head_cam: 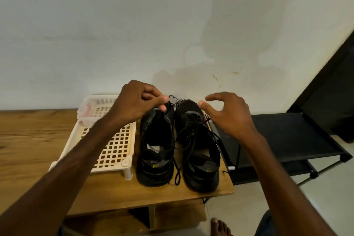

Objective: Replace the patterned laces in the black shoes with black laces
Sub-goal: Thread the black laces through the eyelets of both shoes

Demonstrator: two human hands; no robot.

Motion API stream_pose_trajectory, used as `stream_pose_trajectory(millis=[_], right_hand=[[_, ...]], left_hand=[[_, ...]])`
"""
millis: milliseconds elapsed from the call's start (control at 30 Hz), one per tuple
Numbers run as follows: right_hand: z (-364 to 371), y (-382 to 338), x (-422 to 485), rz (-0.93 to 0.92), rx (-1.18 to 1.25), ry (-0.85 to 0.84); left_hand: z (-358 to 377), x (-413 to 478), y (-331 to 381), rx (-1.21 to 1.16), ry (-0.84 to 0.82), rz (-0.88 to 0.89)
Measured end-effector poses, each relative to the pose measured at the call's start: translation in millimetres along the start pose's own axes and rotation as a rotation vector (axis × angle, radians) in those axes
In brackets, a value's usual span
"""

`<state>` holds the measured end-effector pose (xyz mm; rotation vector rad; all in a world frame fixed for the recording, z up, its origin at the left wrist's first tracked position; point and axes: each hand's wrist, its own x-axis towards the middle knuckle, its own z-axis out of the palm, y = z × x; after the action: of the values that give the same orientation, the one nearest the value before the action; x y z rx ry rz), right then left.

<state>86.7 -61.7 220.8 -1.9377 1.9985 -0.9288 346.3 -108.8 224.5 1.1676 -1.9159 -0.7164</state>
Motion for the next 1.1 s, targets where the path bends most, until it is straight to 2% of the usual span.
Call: stream_pose_trajectory(millis=[100, 200, 333, 467, 600, 700, 800, 933, 1000, 1033, 1100], right_hand=[[10.7, -30.0, 12.7, -0.107, 0.329, -0.213], [31.2, -43.9, 29.1, -0.138, 0.412, -0.292], [40.9, -37.6, 52.4, -0.097, 0.448, -0.39], [49.6, -30.4, 57.8, -0.089, 0.37, -0.401], [61.0, -25.6, 53.0, -0.08, 0.32, -0.345], [69.4, -29.0, 49.7, -0.114, 0.392, -0.354], [72.0, -36.7, 48.2, -0.149, 0.445, -0.361], [67.0, -34.3, 50.3, -0.126, 0.439, -0.361], [62.7, -31.4, 53.2, -0.088, 0.419, -0.263], [60.0, -30.2, 55.9, -0.075, 0.422, -0.143], [49.7, -28.2, 63.0, -0.061, 0.514, 0.203]], left_hand=[[7.5, 11.7, 4.1, -0.071, -0.088, 0.023], [10.4, 20.8, -7.2, -0.088, -0.13, 0.038], [4.4, 21.9, -29.6, -0.155, -0.162, -0.062], [4.5, 19.4, -51.5, -0.115, -0.081, -0.149], [3.6, 22.5, -60.6, -0.139, -0.145, -0.137], [4.7, 20.8, -57.9, -0.152, -0.147, -0.11], [8.9, 16.0, -53.0, -0.118, -0.071, -0.092], [11.3, 15.6, -57.6, -0.102, 0.026, -0.172], [13.1, 14.5, -63.4, 0.001, 0.041, -0.226], [14.6, 13.3, -65.2, 0.056, 0.036, -0.252], [18.2, 11.5, -65.7, 0.105, 0.021, -0.283]])
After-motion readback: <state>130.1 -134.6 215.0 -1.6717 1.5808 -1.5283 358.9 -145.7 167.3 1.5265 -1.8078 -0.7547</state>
